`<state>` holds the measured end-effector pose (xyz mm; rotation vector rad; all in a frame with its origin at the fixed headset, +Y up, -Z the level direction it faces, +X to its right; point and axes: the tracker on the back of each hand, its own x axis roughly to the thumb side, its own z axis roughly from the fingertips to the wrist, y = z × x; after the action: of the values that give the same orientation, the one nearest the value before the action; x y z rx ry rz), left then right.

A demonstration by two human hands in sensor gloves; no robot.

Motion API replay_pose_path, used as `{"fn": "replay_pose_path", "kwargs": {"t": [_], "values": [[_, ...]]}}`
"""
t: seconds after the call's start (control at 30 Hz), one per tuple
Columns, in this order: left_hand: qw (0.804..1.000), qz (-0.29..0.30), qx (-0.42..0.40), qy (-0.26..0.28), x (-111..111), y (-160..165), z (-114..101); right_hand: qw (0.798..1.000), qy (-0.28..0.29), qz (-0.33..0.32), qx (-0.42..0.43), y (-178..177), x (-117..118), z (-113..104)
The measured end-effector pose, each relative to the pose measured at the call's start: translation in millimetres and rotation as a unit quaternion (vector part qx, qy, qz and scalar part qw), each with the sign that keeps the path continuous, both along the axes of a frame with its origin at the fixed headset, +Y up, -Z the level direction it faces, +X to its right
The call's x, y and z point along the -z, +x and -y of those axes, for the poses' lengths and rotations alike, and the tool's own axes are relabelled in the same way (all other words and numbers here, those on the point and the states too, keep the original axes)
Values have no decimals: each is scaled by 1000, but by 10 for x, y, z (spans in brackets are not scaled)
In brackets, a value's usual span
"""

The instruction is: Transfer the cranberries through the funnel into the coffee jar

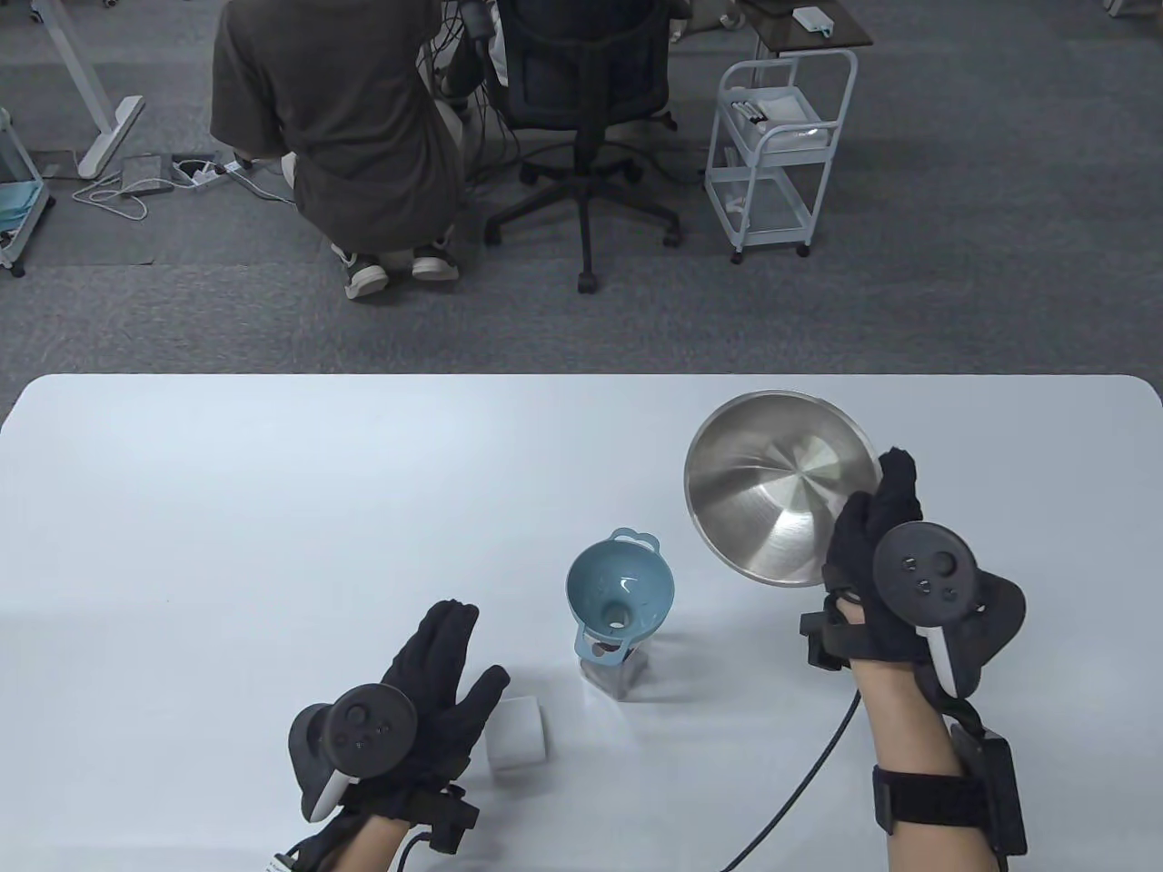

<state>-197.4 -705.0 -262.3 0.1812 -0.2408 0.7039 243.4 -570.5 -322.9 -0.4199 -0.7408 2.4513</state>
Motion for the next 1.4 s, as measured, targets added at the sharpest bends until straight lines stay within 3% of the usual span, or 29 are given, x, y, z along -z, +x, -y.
{"fn": "replay_pose_path", "kwargs": {"t": [0.17,0.33,0.5,0.67,0.97,1.4], "values": [[1000,0,2,-3,2,5,3,987,-75,21,138,391,116,442],[1000,0,2,-4,5,5,3,947,-134,54,286,711,149,1005],[1000,0,5,-7,9,11,8,913,-183,80,357,849,125,1460],[1000,-1,6,-8,10,11,10,889,-209,93,397,884,108,1753],[1000,-1,6,-10,13,11,13,874,-229,105,415,911,77,1965],[1000,0,7,-12,16,9,18,875,-245,111,402,940,32,1991]]}}
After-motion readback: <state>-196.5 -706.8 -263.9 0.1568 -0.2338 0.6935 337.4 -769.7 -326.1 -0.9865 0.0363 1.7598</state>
